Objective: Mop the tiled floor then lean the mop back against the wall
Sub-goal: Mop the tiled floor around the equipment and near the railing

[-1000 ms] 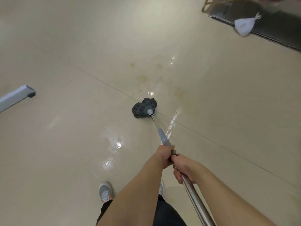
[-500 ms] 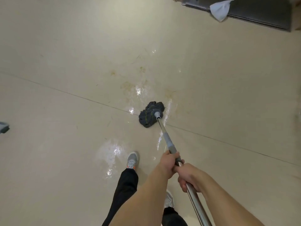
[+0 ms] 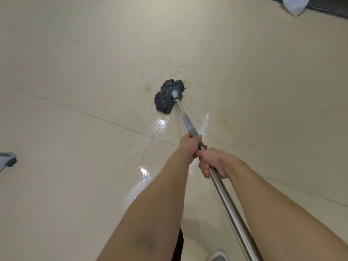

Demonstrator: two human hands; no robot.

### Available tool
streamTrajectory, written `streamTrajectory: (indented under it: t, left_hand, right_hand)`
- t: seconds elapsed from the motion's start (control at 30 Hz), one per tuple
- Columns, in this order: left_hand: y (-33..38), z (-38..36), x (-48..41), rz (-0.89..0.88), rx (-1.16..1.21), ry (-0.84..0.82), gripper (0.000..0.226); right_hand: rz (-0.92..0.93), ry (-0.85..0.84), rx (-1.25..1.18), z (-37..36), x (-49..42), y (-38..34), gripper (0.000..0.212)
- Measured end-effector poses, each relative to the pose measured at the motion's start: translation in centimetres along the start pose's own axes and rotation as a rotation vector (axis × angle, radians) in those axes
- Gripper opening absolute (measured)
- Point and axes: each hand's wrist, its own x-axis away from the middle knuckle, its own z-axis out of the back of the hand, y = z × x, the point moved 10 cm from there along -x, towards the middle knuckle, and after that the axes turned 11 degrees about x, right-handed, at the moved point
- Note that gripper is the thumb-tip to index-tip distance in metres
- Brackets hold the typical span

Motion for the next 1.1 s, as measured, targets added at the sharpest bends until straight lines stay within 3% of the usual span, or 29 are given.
streamTrajectory:
  t: [0.13,0.3,0.5,0.67,0.97,1.1]
  left_hand:
    - [4.9,2.6,-3.6,-0.008,-0.056,0.032,0.016]
    - [3.9,3.9,-2.9,0.081,-0.091,0.019,0.013]
    - [-2.3,3.4,2.4,0.184,-0.163,0.035,0.032]
    - [-9.8,2.8,8.8,0.271,-0.213,0.065,0.014]
    - [-24.8,0.5,20.9,0.452,-0.161,0.060,0.004]
    - [-24.1,0.6,21.4,0.393,-0.117,0.039,0.030]
  right_hand:
    - [0.064,-0.058,-0.081,-2.0,-3.5,-5.1,0.026]
    - [0.073,-0.052,-0.080,-3.1,-3.1,-4.3,0.031]
    - [-0.009,-0.037,-0.012,-2.6,1.1,3.5,0.027]
    - [-0.087,-0.063,0.012,-3.1,6.2,12.0,0.026]
    - [-0.281,-0.103,0.066,-2.6,16.8,27.2,0.036]
    - [-0.268,-0.086,0.104,-2.8,17.4,26.2,0.038]
